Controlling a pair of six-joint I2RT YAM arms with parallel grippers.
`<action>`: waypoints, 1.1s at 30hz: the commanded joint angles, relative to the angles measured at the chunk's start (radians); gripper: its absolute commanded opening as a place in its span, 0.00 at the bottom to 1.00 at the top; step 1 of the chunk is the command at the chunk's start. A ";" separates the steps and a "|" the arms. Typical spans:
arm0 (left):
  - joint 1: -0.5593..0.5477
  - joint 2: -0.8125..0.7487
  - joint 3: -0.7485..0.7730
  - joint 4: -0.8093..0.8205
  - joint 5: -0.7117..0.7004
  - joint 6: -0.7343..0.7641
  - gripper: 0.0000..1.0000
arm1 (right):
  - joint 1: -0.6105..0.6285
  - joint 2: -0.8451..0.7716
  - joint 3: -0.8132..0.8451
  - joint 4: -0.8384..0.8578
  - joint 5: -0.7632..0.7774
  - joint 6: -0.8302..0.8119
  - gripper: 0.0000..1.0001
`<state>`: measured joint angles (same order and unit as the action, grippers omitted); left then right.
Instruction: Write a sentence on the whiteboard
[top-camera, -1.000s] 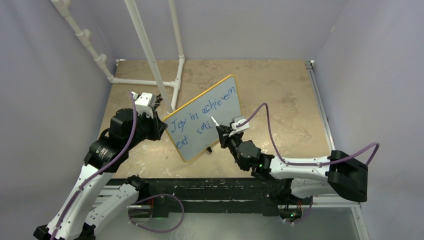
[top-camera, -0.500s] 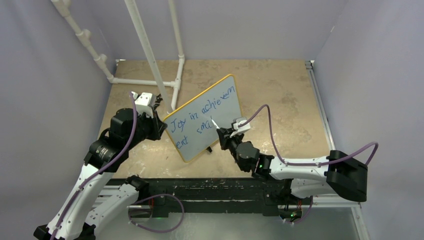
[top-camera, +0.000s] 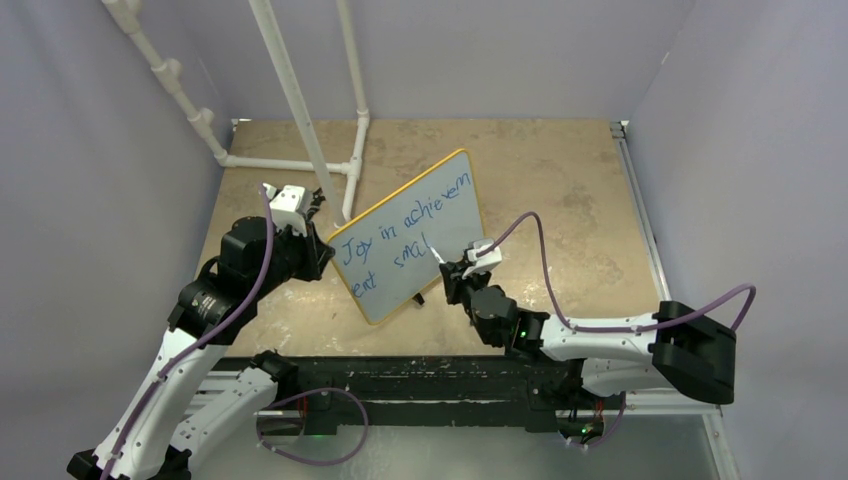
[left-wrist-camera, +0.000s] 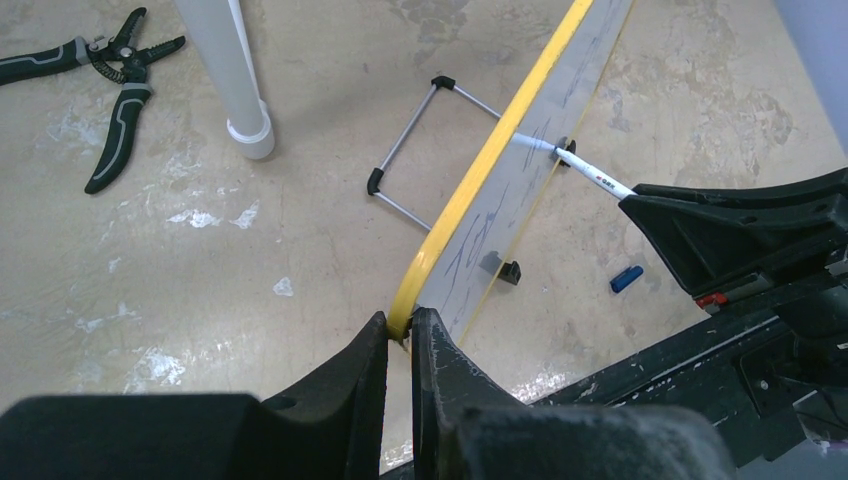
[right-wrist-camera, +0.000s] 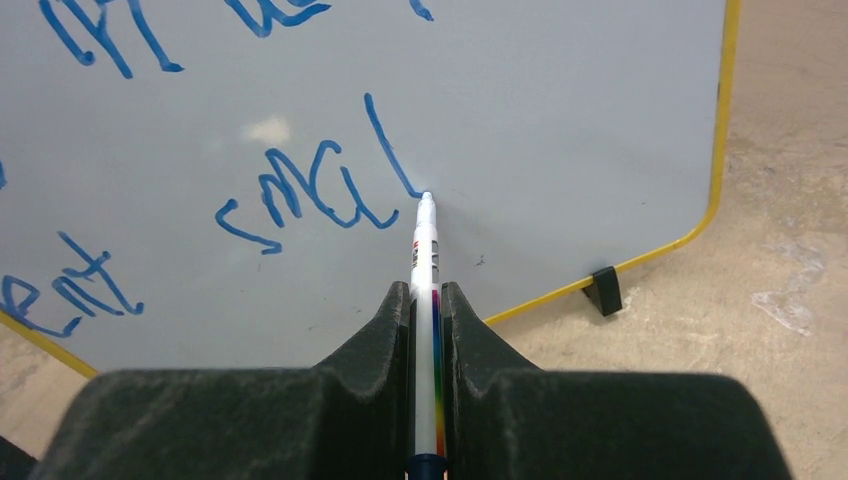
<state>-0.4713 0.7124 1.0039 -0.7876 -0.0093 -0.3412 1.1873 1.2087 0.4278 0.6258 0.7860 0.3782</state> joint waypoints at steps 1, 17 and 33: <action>0.002 -0.004 0.028 0.007 0.005 -0.015 0.00 | -0.007 -0.044 0.048 0.025 0.056 -0.085 0.00; 0.002 -0.004 0.029 0.007 0.004 -0.015 0.00 | -0.014 -0.040 0.091 0.138 0.045 -0.224 0.00; 0.002 -0.005 0.027 0.003 0.000 -0.012 0.00 | -0.020 0.007 0.055 0.055 0.023 -0.118 0.00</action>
<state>-0.4713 0.7086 1.0039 -0.7902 -0.0040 -0.3412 1.1709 1.2171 0.4786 0.7044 0.8162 0.2089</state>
